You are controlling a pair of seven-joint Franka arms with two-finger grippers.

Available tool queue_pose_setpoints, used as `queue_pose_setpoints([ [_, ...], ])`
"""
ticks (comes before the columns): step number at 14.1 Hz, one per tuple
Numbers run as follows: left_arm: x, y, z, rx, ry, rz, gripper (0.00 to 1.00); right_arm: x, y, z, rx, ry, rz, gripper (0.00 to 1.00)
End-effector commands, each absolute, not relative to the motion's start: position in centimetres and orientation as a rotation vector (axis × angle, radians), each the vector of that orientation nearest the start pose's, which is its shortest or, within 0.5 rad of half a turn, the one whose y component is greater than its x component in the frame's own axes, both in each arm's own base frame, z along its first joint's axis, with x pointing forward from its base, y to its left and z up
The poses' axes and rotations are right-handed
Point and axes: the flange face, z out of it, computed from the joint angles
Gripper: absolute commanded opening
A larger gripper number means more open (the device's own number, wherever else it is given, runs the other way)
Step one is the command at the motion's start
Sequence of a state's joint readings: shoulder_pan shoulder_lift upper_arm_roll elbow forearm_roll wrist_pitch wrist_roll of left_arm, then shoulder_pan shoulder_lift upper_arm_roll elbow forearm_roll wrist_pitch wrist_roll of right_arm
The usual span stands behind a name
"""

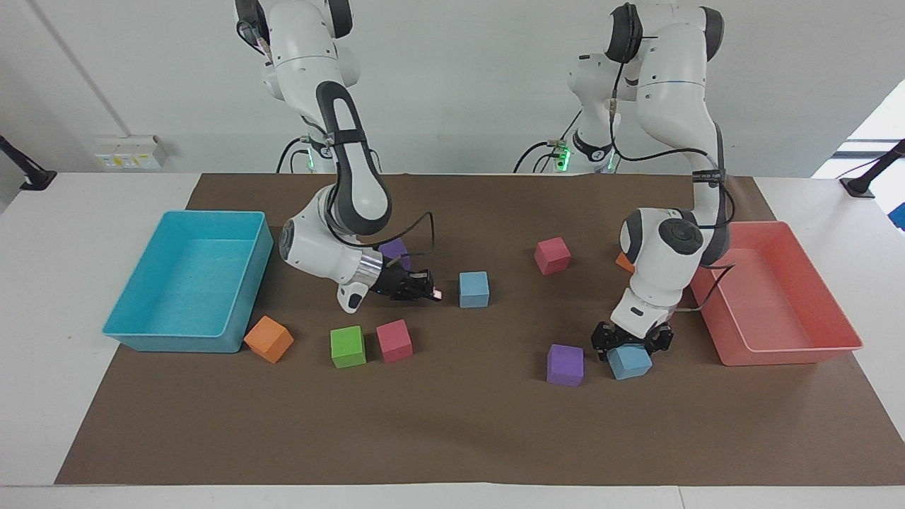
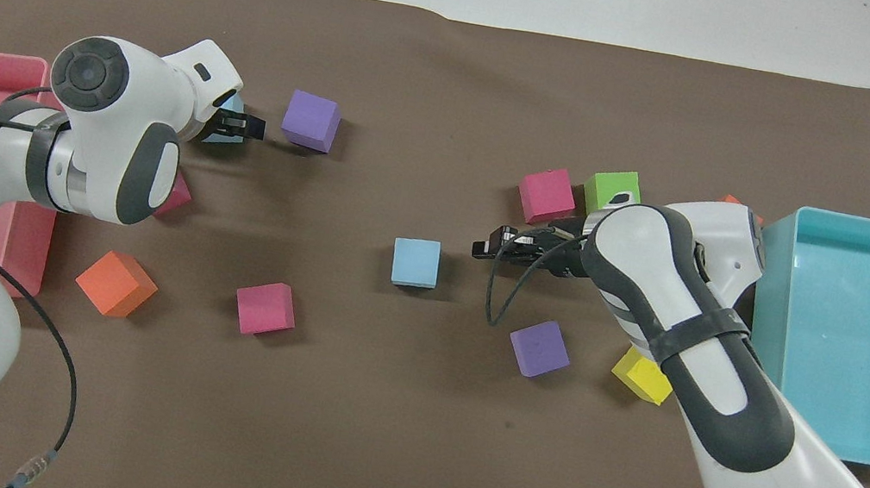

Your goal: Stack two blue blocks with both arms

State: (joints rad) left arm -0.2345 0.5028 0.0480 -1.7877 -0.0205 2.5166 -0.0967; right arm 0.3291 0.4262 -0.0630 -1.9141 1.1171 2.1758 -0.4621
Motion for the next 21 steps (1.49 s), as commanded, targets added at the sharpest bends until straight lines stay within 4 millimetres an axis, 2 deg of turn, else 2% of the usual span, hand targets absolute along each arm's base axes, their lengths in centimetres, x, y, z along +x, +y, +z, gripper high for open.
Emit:
queue_pose_setpoints([
  [1,66.4,-12.8,29.7,-3.131,0.1,-0.37,0.71,59.1,19.0,26.7,-2.259,0.036,0.03,0.0],
  [4,66.5,-12.6,29.8,-3.137,0.028,-0.379,0.34,59.0,19.6,26.6,-2.218,0.093,0.026,0.0],
  [5,66.6,-12.4,30.0,-3.136,0.025,-0.387,0.26,59.0,19.7,26.5,-2.217,0.095,0.027,0.0],
  [8,66.4,-13.0,31.8,-3.101,0.102,-0.415,0.18,58.8,19.8,26.3,-2.22,0.103,0.029,0.0],
  [10,65.8,-13.2,34.9,-3.099,0.108,-0.403,0.17,58.4,20.3,25.5,-2.2,0.135,0.04,0.0],
  [11,65.2,-14.1,36.5,-3.1,0.132,-0.387,0.17,58.4,20.3,25.5,-2.198,0.139,0.043,0.0],
  [13,63.9,-16.9,38.1,-3.104,0.188,-0.343,0.16,58.2,20.4,25.1,-2.194,0.149,0.051,0.0],
  [15,62.8,-20.2,38.4,-3.103,0.26,-0.326,0.16,58.2,20.4,25.0,-2.192,0.15,0.053,0.0],
  [18,61.4,-24.4,38.6,-3.117,0.263,-0.334,0.16,58.2,20.4,25.0,-2.193,0.151,0.051,0.0],
  [21,58.8,-29.9,38.8,-3.14,0.245,-0.332,0.16,58.2,20.4,25.0,-2.193,0.151,0.051,0.0],
])
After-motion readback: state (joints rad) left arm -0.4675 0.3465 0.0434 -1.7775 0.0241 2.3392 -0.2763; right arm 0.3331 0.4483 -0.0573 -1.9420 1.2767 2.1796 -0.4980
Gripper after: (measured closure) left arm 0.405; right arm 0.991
